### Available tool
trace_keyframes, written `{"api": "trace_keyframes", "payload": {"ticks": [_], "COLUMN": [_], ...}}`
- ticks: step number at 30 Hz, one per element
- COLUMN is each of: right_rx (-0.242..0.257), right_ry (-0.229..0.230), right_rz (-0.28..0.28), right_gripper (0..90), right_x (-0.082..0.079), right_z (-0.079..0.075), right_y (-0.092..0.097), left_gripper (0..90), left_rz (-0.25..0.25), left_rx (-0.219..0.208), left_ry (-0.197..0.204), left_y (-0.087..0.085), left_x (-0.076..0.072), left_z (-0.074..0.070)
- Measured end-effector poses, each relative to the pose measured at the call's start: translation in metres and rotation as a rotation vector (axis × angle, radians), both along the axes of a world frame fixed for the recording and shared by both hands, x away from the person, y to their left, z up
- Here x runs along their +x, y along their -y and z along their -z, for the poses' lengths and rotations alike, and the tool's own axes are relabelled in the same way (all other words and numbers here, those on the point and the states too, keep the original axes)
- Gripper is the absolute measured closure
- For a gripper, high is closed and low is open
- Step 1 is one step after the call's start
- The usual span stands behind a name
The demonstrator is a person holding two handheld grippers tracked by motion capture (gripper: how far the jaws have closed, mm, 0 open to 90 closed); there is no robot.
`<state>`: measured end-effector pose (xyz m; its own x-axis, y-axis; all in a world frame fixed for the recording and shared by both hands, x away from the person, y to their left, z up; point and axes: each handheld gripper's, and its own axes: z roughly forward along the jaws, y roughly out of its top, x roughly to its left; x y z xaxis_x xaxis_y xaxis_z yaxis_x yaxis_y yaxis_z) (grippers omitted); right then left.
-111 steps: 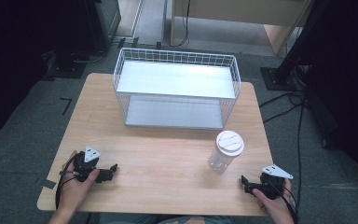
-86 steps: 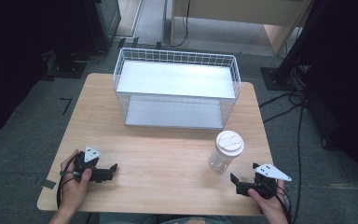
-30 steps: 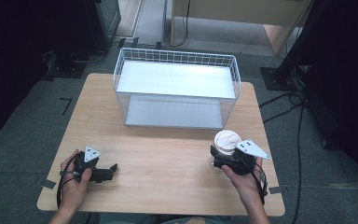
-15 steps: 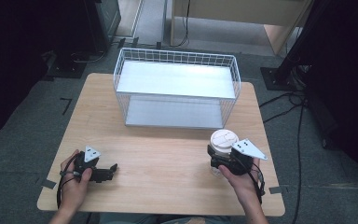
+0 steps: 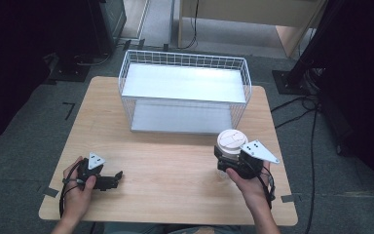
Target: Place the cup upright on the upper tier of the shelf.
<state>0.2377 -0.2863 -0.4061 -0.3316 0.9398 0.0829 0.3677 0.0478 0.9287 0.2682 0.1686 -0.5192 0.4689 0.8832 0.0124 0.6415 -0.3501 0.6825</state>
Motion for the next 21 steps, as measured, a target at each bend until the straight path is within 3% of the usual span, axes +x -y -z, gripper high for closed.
{"api": "trace_keyframes", "payload": {"ticks": [21], "right_rx": [0.037], "right_ry": [0.107], "right_rz": [0.031], "right_gripper": [9.0], "right_x": [0.007], "right_z": [-0.043], "right_y": [-0.011], "left_gripper": [0.0], "left_rz": [0.0], "left_rx": [-0.001], "left_ry": [-0.001], "left_y": [0.0], "left_x": [0.0], "left_z": [0.0]}}
